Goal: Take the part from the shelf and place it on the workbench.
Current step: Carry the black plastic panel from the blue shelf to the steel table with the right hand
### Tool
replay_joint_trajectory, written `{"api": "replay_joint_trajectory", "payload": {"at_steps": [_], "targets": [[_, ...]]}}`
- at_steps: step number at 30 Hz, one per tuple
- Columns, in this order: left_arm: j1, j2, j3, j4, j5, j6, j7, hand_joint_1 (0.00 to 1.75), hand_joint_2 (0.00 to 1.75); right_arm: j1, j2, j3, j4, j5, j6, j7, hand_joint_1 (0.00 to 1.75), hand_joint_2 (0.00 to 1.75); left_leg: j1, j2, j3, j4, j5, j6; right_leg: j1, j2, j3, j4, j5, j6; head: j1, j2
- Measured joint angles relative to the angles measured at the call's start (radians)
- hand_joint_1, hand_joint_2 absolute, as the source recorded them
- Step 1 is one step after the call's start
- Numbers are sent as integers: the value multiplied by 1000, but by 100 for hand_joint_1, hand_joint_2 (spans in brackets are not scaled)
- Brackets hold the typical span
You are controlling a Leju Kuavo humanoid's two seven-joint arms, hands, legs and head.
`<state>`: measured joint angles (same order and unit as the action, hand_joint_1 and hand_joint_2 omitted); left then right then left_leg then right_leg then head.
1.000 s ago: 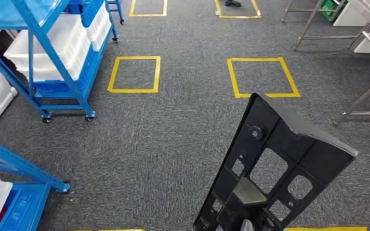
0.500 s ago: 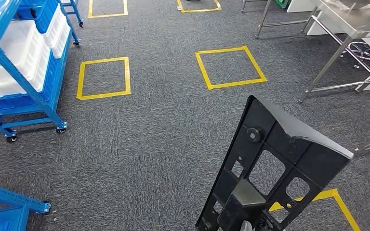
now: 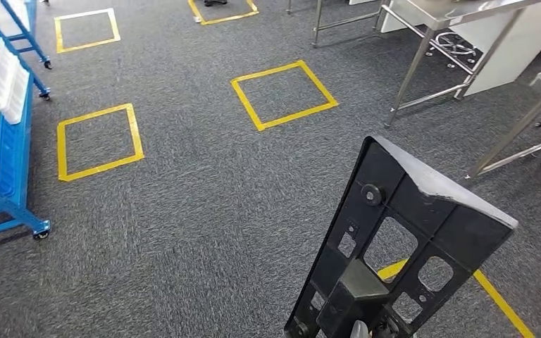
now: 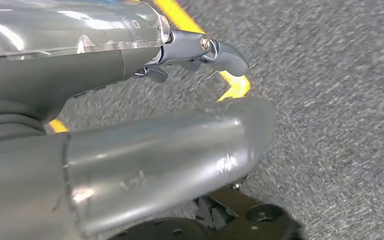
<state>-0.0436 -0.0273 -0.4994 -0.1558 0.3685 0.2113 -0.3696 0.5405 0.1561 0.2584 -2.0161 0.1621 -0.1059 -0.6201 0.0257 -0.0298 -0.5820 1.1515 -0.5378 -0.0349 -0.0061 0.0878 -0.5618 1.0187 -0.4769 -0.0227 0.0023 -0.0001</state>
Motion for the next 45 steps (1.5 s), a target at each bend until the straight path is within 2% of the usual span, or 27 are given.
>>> {"api": "replay_joint_trajectory", "payload": {"at_steps": [1,3,5,7,9,11,12,14,16,18,20,21,23,25,27,28,29,30,32,34,35,36,38,40,42,43,45], "targets": [[0,0,0,0,0,0,-1,0,0,0,2,-2,0,1,4,0,175,175,4,-28,21,-55,21,-1,-1,14,-6,12,-5,7,-1,0],[0,0,0,1,1,0,-2,0,0,0,6,-6,0,2,8,0,175,175,6,-65,35,-99,22,8,-3,38,-21,26,-9,21,-2,0],[-3,-1,0,1,1,0,-3,0,0,3,9,-11,0,3,11,1,175,175,4,-44,36,-103,25,25,-6,59,-30,25,-5,33,-2,0],[-3,-2,0,1,1,1,-5,0,0,6,11,-14,0,3,14,1,175,175,5,-16,38,-110,30,39,-4,22,-46,51,-19,42,4,0],[0,-2,0,1,3,3,-6,0,0,6,12,-17,-1,3,16,1,175,175,2,13,39,-116,33,48,-2,-49,-92,145,-72,48,14,0],[3,-1,0,1,4,6,-2,0,0,5,13,-20,0,2,20,5,175,175,-4,45,39,-117,31,53,-4,-78,-151,262,-120,51,16,0],[4,-1,0,1,5,7,2,0,0,6,14,-23,0,0,24,10,175,175,-6,60,40,-117,29,54,-5,-81,-165,288,-123,51,17,0],[4,0,0,2,5,9,9,0,0,7,19,-29,2,-3,34,18,175,175,-8,89,46,-117,23,53,-3,-92,-132,228,-74,44,17,0],[4,-1,0,2,7,9,10,0,0,6,23,-34,3,-4,42,19,175,175,-11,112,56,-118,16,49,9,-137,-59,91,-18,26,17,0],[3,-2,-1,2,9,9,10,0,0,6,25,-38,3,-4,45,18,175,175,-13,132,64,-121,11,41,23,-171,-23,21,-7,10,17,0],[1,-3,-1,1,11,8,9,0,0,7,27,-42,2,-4,45,17,175,175,-14,153,75,-130,8,31,27,-155,-22,11,-8,2,18,0],[0,-3,-1,1,11,8,9,0,0,9,29,-43,2,-4,45,17,175,175,-14,150,81,-130,4,26,23,-142,-17,2,-3,0,18,0],[-1,-3,-1,1,12,7,7,0,0,8,36,-46,2,-4,46,17,175,175,-14,104,70,-85,-28,19,13,-118,-3,-17,6,-8,14,0],[2,-2,-1,1,14,5,6,0,0,5,43,-48,2,-4,46,18,175,175,-12,49,10,39,-91,15,6,-93,3,-23,8,-14,8,0],[4,-2,-1,1,14,5,4,0,0,4,47,-50,2,-3,46,19,175,175,-10,37,-49,143,-120,10,5,-62,4,-21,6,-15,6,0],[5,-2,-1,1,14,5,3,0,0,5,47,-51,2,-3,46,20,175,175,-9,36,-57,144,-103,8,4,-44,6,-19,5,-13,6,0],[5,-1,-1,1,14,5,2,0,0,5,48,-52,2,-2,46,20,175,175,-7,32,-48,109,-68,6,3,-27,8,-15,2,-10,5,0],[5,-1,-1,1,13,5,0,0,0,5,49,-54,2,-1,46,20,175,175,-4,22,-25,44,-22,4,0,-11,9,-9,-3,-5,5,0],[6,0,-1,1,13,4,-1,0,0,4,51,-56,2,0,46,20,175,175,2,-19,19,-69,28,4,0,16,5,8,-14,7,3,0],[4,0,-1,2,12,4,-2,0,0,5,52,-59,1,1,46,20,175,175,1,-40,33,-105,27,14,-2,37,-5,19,-19,20,1,0],[1,-1,-1,2,12,3,-3,0,0,6,53,-60,0,1,46,20,175,175,0,-31,35,-109,28,22,-4,48,-9,19,-17,26,0,0],[-1,-2,-1,2,12,3,-4,0,0,8,53,-61,0,1,46,20,175,175,0,-19,37,-112,30,28,-5,48,-11,19,-16,31,1,0],[-3,-4,-2,2,12,2,-6,0,0,9,54,-62,-1,2,46,19,175,175,3,5,41,-119,34,41,-2,3,-29,54,-38,40,7,0],[1,-5,-2,2,12,1,-9,0,0,8,55,-63,-3,3,45,19,175,175,1,32,42,-123,33,50,-1,-62,-87,166,-94,47,14,0],[4,-4,-2,2,12,1,-10,0,0,7,55,-64,-3,3,45,20,175,175,-2,60,43,-123,29,53,-4,-81,-150,278,-131,51,15,0],[4,-4,-2,2,12,1,-11,0,0,8,55,-65,-3,3,45,20,175,175,-3,74,46,-123,26,53,-5,-83,-160,290,-123,51,16,0],[3,-5,-2,2,12,1,-11,0,0,8,55,-66,-3,3,45,20,175,175,-4,99,56,-123,19,51,-4,-97,-119,202,-59,44,16,0]]}}
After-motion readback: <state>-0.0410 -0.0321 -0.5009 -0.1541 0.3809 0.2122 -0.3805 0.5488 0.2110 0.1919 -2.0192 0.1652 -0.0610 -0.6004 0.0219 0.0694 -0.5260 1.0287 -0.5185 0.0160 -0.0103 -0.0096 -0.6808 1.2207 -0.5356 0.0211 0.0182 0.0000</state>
